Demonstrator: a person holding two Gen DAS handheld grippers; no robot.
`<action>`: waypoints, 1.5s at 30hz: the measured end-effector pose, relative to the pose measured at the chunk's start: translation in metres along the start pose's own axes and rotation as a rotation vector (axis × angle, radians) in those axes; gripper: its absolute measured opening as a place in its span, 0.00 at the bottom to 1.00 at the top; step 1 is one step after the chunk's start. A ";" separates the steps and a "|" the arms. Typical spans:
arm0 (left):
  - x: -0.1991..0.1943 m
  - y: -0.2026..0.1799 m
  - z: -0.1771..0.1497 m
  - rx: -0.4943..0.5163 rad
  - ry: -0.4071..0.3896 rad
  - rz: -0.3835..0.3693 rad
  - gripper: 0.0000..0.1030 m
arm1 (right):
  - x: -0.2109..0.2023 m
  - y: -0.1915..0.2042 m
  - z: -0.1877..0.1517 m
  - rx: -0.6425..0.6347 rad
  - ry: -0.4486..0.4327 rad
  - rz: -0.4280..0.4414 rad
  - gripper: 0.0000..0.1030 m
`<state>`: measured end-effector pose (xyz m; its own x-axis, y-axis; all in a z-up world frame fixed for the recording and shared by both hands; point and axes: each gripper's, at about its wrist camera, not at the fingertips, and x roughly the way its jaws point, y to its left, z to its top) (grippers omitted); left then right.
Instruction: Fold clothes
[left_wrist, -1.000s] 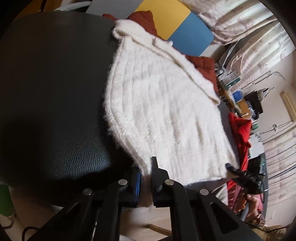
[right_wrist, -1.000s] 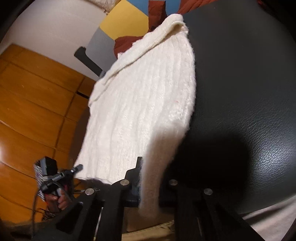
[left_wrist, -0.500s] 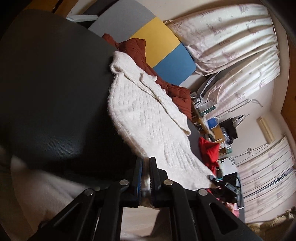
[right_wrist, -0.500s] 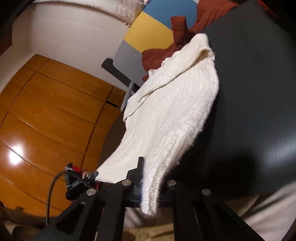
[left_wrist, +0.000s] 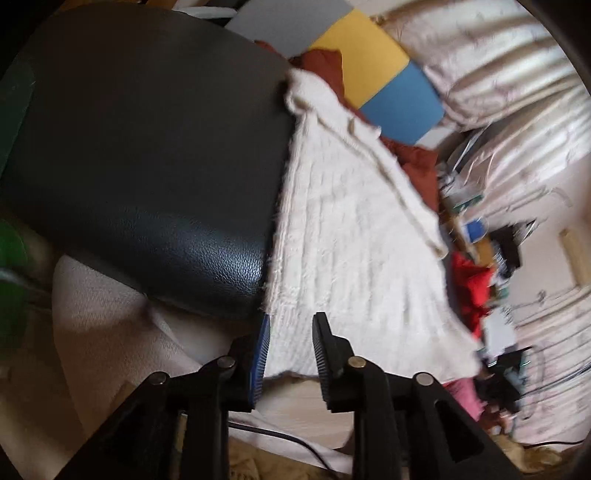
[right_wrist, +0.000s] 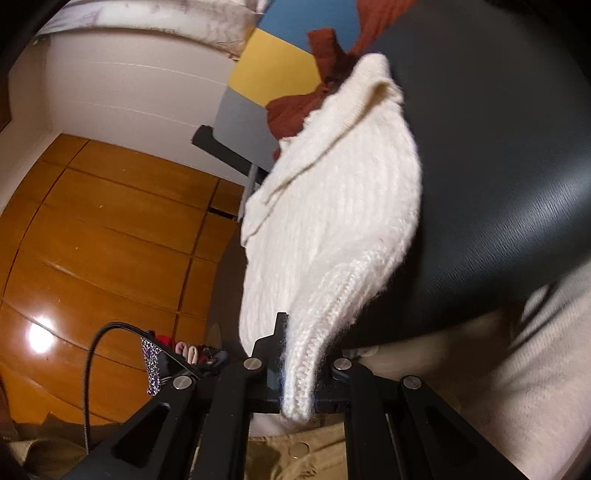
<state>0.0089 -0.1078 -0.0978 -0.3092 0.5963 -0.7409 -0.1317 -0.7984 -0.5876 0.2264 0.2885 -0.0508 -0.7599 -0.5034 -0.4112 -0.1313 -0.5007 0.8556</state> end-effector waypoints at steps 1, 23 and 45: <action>0.006 0.001 -0.001 0.009 0.020 0.014 0.28 | 0.002 0.005 0.003 -0.019 -0.002 0.002 0.08; 0.051 0.006 -0.015 -0.085 0.170 -0.188 0.06 | -0.007 0.012 0.013 -0.069 -0.011 0.036 0.08; -0.098 -0.024 0.011 -0.019 -0.131 -0.496 0.05 | -0.036 0.020 0.013 -0.168 -0.018 0.259 0.08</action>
<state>0.0324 -0.1483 -0.0075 -0.3295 0.8863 -0.3253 -0.2755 -0.4198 -0.8648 0.2431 0.3060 -0.0149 -0.7654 -0.6181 -0.1791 0.1743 -0.4669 0.8669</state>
